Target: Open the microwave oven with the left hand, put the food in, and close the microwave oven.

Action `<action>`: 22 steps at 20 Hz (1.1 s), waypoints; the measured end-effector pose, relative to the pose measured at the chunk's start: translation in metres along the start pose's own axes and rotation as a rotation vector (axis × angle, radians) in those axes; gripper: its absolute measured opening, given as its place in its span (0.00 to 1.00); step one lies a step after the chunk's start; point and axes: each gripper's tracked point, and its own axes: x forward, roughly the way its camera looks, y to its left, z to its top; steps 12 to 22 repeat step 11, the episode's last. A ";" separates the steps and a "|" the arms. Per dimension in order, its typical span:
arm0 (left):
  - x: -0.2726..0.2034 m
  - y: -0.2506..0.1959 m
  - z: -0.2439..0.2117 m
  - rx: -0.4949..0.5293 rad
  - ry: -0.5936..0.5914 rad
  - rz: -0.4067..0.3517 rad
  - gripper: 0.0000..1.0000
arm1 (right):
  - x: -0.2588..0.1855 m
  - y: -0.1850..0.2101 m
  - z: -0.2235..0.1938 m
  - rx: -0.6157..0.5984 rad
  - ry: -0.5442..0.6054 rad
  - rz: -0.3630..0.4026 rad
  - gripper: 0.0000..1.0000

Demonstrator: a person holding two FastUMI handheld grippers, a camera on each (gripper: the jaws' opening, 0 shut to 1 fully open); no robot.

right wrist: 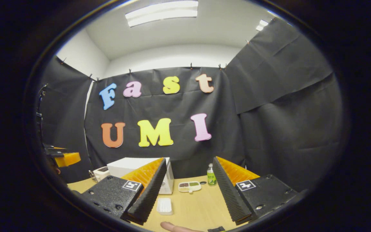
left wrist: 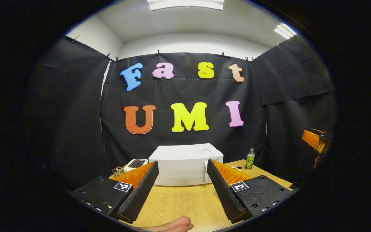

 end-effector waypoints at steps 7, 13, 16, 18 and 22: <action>-0.033 0.002 0.006 0.001 -0.061 0.040 0.95 | -0.013 0.010 0.018 -0.031 -0.067 0.014 0.85; -0.036 -0.003 0.003 -0.009 -0.068 0.035 0.94 | -0.015 0.017 0.001 -0.020 -0.035 0.038 0.92; -0.036 -0.003 0.003 -0.009 -0.068 0.035 0.94 | -0.015 0.017 0.001 -0.020 -0.035 0.038 0.92; -0.036 -0.003 0.003 -0.009 -0.068 0.035 0.94 | -0.015 0.017 0.001 -0.020 -0.035 0.038 0.92; -0.036 -0.003 0.003 -0.009 -0.068 0.035 0.94 | -0.015 0.017 0.001 -0.020 -0.035 0.038 0.92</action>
